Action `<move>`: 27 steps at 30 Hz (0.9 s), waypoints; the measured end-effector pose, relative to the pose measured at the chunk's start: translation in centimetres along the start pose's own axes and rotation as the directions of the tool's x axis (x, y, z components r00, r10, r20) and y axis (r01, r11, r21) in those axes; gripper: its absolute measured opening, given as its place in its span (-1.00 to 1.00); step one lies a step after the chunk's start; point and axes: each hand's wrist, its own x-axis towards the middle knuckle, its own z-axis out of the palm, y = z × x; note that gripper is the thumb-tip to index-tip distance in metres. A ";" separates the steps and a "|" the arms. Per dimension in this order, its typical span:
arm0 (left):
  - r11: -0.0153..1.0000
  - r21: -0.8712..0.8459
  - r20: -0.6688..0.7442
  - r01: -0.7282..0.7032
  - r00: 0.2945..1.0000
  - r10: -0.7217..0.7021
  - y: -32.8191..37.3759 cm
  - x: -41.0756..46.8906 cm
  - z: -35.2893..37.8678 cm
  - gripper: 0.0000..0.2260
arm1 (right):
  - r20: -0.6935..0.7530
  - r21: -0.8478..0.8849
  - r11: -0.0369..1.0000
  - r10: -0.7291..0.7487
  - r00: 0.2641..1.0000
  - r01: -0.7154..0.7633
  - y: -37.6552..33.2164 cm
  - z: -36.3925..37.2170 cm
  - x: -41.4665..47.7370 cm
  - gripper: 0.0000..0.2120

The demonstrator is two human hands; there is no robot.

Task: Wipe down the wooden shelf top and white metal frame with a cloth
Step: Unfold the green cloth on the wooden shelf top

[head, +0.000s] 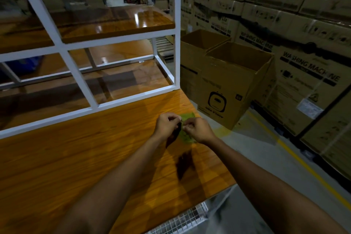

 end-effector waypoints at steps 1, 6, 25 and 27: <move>0.999 -0.042 0.009 0.006 1.000 -0.006 0.5 0.2 -0.6 -0.89 | -0.017 0.021 1.000 -0.012 1.000 0.012 -0.5 -0.1 0.2 -0.89; 0.988 -0.151 0.102 -0.030 0.994 0.046 2.4 0.8 -3.6 -0.92 | -0.132 0.078 0.995 -0.056 0.990 0.067 -3.8 -0.8 0.5 -0.92; 0.999 0.035 0.509 -0.010 0.861 -0.009 8.2 3.4 -9.7 -0.63 | -0.238 0.242 0.970 0.067 0.969 -0.008 -9.7 -3.4 0.9 -0.89; 0.990 0.128 0.541 -0.056 0.841 -0.023 8.7 3.7 -10.0 -0.62 | -0.231 0.299 0.954 0.082 0.969 -0.009 -9.8 -3.7 1.0 -0.88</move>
